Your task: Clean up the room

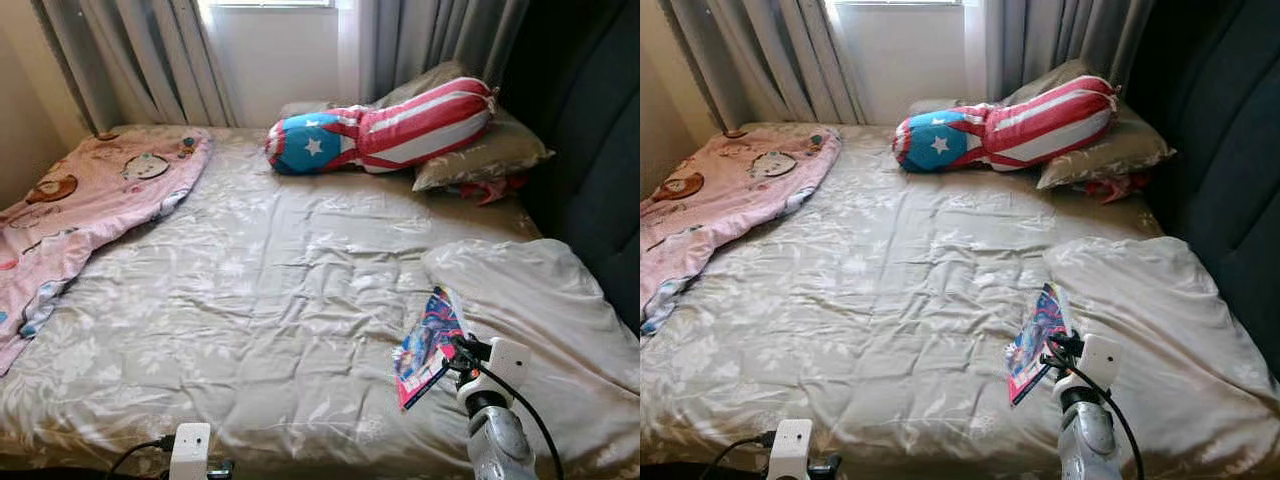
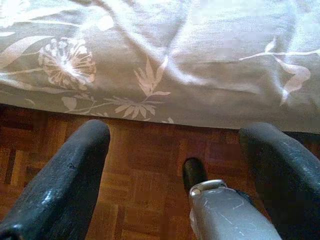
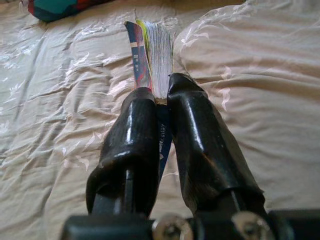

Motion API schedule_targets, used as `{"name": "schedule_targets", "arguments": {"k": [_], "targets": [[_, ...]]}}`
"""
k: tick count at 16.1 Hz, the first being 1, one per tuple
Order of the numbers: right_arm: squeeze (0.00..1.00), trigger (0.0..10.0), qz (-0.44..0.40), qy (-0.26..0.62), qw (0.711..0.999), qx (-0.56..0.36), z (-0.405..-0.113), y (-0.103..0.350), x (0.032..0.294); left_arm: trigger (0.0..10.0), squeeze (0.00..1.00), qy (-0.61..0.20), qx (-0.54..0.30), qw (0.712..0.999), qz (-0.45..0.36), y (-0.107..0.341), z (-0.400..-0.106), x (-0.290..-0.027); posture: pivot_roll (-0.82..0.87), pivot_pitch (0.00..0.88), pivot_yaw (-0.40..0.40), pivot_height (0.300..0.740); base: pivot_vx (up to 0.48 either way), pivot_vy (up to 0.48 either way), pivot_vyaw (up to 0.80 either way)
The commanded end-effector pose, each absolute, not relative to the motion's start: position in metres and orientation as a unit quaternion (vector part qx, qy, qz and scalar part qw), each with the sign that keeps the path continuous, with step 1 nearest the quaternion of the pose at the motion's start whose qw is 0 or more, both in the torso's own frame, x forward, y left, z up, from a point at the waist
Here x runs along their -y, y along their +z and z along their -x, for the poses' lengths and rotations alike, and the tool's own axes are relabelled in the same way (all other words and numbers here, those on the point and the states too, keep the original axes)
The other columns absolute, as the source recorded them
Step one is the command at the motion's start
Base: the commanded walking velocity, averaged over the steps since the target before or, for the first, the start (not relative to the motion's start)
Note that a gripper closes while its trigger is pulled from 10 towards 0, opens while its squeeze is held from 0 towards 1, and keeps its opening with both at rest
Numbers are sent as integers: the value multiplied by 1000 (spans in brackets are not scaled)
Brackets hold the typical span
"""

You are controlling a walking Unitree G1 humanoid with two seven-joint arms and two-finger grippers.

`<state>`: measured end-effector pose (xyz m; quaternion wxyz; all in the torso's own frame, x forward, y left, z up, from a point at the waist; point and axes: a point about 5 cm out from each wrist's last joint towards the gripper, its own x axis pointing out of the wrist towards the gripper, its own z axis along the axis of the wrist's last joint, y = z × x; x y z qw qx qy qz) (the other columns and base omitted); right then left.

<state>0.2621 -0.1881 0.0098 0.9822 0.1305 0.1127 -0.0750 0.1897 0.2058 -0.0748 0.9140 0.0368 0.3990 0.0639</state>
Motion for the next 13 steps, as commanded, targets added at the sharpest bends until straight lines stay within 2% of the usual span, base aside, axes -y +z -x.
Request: {"name": "schedule_targets", "arguments": {"k": [1,8,13], "targets": [[0,10000,-134,-64,984,-99,-268,16,184,10000,0,65,-413,908,-41,-77,-185,-208,-89,0,-5,740,0,0,0],[0,10000,-129,-55,985,-104,-266,14,182,10000,0,64,-409,909,-41,-77,-185,-207,-91,0,-4,740,0,0,0],[0,10000,-128,-34,986,-103,-266,15,177,10000,0,64,-408,910,-35,-77,-185,-206,-90,0,-5,740,317,0,0]]}}
